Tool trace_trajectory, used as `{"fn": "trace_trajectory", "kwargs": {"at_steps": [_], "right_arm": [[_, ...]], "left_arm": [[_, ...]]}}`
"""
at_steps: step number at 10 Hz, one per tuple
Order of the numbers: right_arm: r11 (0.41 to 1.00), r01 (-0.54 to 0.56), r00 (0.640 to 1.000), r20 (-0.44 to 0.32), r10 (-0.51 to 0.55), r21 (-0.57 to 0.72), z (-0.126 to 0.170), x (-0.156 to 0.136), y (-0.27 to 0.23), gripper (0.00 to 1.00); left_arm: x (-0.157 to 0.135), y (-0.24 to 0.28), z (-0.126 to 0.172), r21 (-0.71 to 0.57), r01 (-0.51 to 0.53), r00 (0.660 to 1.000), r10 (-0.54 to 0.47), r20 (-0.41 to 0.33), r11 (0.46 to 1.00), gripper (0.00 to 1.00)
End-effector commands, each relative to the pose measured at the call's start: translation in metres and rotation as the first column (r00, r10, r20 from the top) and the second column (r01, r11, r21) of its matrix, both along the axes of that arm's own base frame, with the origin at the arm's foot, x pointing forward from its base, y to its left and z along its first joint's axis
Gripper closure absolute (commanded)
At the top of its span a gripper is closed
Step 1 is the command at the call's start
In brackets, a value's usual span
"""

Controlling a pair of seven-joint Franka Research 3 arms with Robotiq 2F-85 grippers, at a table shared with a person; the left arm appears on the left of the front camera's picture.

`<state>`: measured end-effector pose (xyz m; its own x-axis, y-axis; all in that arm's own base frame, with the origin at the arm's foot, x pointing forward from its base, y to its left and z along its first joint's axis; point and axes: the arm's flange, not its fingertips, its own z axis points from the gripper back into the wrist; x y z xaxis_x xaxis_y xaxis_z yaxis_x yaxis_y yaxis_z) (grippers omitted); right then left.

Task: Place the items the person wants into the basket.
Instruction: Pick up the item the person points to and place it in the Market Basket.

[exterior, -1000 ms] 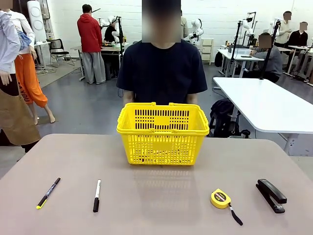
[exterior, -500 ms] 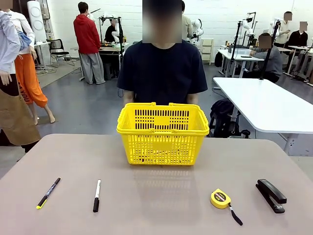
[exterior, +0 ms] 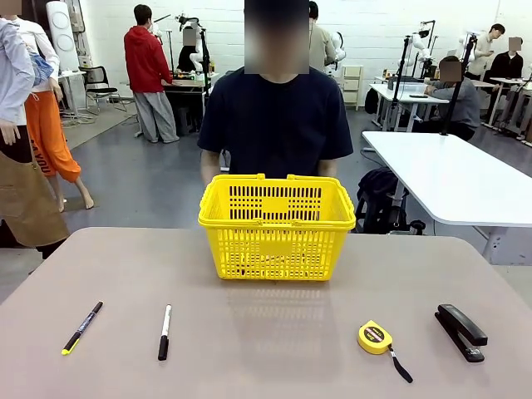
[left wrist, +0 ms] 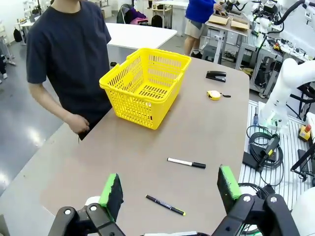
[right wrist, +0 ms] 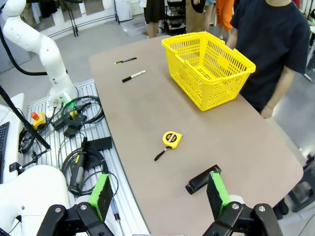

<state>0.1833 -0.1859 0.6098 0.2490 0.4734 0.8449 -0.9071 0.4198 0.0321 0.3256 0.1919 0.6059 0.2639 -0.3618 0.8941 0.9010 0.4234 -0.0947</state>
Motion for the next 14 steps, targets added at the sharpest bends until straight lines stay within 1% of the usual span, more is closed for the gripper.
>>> {"fn": "trace_trajectory", "kwargs": {"at_steps": [1, 12, 13, 14], "right_arm": [[1.0, -0.014, 1.0, 0.018, 0.013, 0.023, 0.002, 0.001, 0.001, 0.0], [1.0, -0.014, 1.0, 0.018, 0.013, 0.023, 0.002, 0.001, 0.001, 0.0], [1.0, -0.014, 1.0, 0.018, 0.013, 0.023, 0.002, 0.001, 0.001, 0.0], [1.0, -0.014, 1.0, 0.018, 0.013, 0.023, 0.002, 0.001, 0.001, 0.0]], "left_arm": [[0.003, 0.001, 0.001, -0.009, -0.004, 1.0, 0.004, 0.031, 1.0, 0.0], [0.003, 0.001, 0.001, -0.009, -0.004, 1.0, 0.004, 0.031, 1.0, 0.0], [0.001, -0.001, 0.001, -0.006, -0.002, 1.0, 0.002, 0.004, 1.0, 0.0], [0.0, -0.027, 0.006, 0.129, -0.039, 0.994, 0.052, -0.095, 0.991, 0.0]]}}
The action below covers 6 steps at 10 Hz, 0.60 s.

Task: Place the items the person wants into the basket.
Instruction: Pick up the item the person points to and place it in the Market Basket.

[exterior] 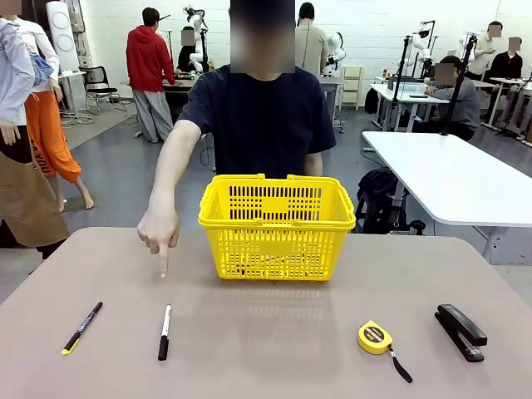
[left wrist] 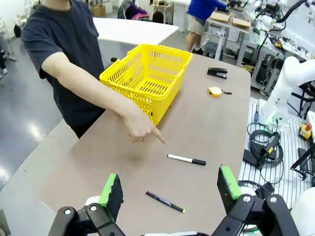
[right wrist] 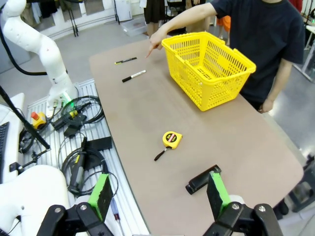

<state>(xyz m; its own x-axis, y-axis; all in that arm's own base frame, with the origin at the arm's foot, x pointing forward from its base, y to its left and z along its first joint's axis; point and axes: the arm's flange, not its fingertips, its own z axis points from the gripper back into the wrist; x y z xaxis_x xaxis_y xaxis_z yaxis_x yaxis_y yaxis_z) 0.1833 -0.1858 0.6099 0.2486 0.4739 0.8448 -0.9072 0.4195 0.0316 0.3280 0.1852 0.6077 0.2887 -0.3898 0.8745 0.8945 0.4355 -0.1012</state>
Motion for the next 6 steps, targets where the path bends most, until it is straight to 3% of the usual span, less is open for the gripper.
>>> {"fn": "trace_trajectory", "kwargs": {"at_steps": [1, 2, 4, 5, 6], "right_arm": [[1.0, -0.013, 1.0, 0.018, 0.013, 0.024, 0.002, 0.001, 0.001, 0.0], [1.0, -0.013, 1.0, 0.018, 0.013, 0.024, 0.002, 0.001, 0.001, 0.0], [1.0, -0.013, 1.0, 0.018, 0.013, 0.024, 0.002, 0.001, 0.001, 0.0], [1.0, -0.013, 1.0, 0.018, 0.013, 0.024, 0.002, 0.001, 0.001, 0.0], [1.0, -0.013, 1.0, 0.018, 0.013, 0.024, 0.002, 0.001, 0.001, 0.0]], "left_arm": [[0.006, -0.072, 0.019, 0.308, -0.046, 0.972, 0.114, -0.207, 0.95, 0.0], [0.011, -0.124, 0.023, 0.392, -0.07, 0.946, 0.186, -0.266, 0.917, 0.0], [0.018, -0.209, 0.004, 0.473, -0.228, 0.826, 0.426, -0.368, 0.851, 0.0], [0.022, -0.248, -0.015, 0.554, -0.28, 0.774, 0.525, -0.353, 0.784, 0.0], [0.022, -0.281, -0.043, 0.608, -0.322, 0.701, 0.614, -0.363, 0.726, 0.0]]}}
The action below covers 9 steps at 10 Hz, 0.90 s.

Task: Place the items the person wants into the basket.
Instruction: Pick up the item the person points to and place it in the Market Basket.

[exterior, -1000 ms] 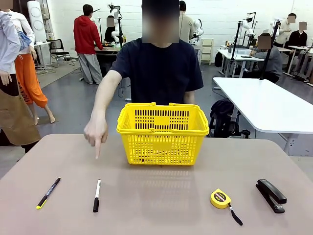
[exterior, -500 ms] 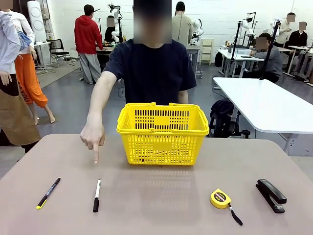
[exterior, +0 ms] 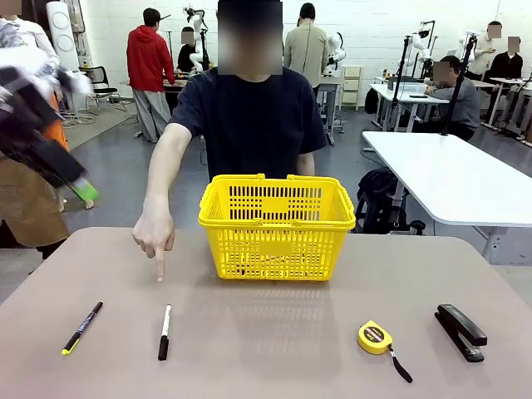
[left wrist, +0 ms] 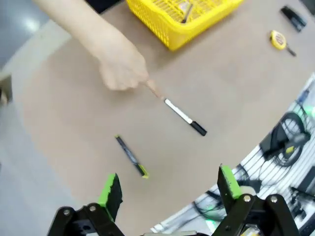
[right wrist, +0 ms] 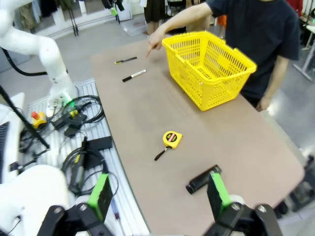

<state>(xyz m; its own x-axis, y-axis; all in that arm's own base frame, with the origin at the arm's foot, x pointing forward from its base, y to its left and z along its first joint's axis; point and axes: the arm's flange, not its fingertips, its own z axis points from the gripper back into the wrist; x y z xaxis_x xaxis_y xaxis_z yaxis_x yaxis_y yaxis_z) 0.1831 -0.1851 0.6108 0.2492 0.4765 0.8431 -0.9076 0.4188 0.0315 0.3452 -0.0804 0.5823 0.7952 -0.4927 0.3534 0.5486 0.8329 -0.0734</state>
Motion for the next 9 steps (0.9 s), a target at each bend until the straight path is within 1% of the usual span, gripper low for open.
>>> {"fn": "trace_trajectory", "kwargs": {"at_steps": [1, 2, 4, 6, 7, 9], "right_arm": [[1.0, -0.012, 1.0, 0.019, 0.012, 0.027, 0.001, 0.001, 0.0, 0.0], [1.0, -0.012, 1.0, 0.019, 0.012, 0.027, 0.001, 0.001, 0.0, 0.0], [1.0, -0.012, 1.0, 0.019, 0.012, 0.027, 0.001, 0.001, 0.0, 0.0], [1.0, -0.012, 1.0, 0.019, 0.012, 0.027, 0.001, 0.001, 0.0, 0.0], [1.0, -0.012, 1.0, 0.019, 0.012, 0.027, 0.001, 0.001, 0.0, 0.0], [1.0, -0.012, 1.0, 0.019, 0.012, 0.027, 0.001, 0.001, 0.0, 0.0]], "left_arm": [[0.007, -0.045, -0.044, 0.021, -0.21, 0.97, 0.211, -0.119, 0.977, 0.0], [0.015, -0.067, -0.061, 0.049, -0.255, 0.959, 0.26, -0.116, 0.966, 0.0], [0.018, -0.097, -0.092, 0.064, -0.326, 0.939, 0.331, -0.093, 0.943, 0.0], [0.018, -0.109, -0.114, 0.128, -0.334, 0.933, 0.347, -0.096, 0.934, 0.0], [0.017, -0.11, -0.121, 0.154, -0.337, 0.93, 0.354, -0.098, 0.929, 0.0], [0.019, -0.11, -0.117, 0.12, -0.321, 0.935, 0.334, -0.115, 0.94, 0.0]]}}
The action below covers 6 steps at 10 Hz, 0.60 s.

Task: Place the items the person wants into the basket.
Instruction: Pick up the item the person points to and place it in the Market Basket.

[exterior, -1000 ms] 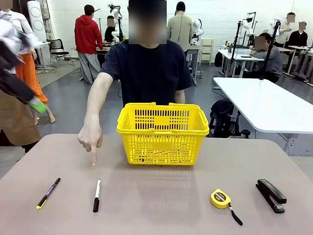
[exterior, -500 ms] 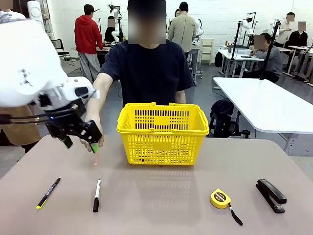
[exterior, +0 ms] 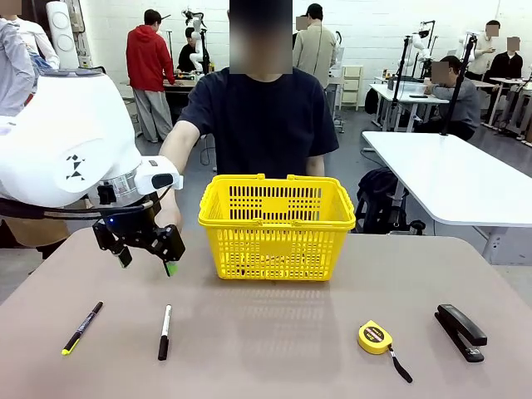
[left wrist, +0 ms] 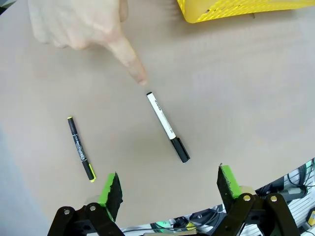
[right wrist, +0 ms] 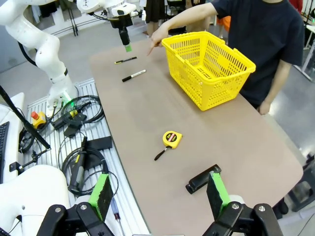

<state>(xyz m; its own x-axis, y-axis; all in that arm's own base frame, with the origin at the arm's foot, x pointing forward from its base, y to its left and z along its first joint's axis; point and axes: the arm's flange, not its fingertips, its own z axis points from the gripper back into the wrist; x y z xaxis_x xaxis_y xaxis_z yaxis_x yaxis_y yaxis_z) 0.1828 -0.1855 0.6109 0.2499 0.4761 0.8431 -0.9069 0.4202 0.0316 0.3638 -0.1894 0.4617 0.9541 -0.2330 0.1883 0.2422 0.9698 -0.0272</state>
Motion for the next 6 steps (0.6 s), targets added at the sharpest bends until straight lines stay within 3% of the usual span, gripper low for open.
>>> {"fn": "trace_trajectory", "kwargs": {"at_steps": [1, 4, 5, 6], "right_arm": [[1.0, -0.014, 1.0, 0.019, 0.014, 0.027, 0.001, 0.002, 0.001, 0.0], [1.0, -0.014, 1.0, 0.019, 0.014, 0.027, 0.001, 0.002, 0.001, 0.0], [1.0, -0.014, 1.0, 0.019, 0.014, 0.027, 0.001, 0.002, 0.001, 0.0], [1.0, -0.014, 1.0, 0.019, 0.014, 0.027, 0.001, 0.002, 0.001, 0.0]], "left_arm": [[0.0, -0.001, 0.004, -0.01, -0.007, 1.0, 0.008, 0.007, 1.0, 0.0], [0.0, 0.001, 0.002, -0.013, 0.002, 1.0, -0.002, -0.001, 1.0, 0.0], [0.007, 0.003, -0.016, 0.012, 0.009, 1.0, -0.009, 0.023, 1.0, 0.0], [0.004, 0.003, -0.034, -0.009, -0.057, 0.998, 0.057, 0.039, 0.998, 0.0]]}}
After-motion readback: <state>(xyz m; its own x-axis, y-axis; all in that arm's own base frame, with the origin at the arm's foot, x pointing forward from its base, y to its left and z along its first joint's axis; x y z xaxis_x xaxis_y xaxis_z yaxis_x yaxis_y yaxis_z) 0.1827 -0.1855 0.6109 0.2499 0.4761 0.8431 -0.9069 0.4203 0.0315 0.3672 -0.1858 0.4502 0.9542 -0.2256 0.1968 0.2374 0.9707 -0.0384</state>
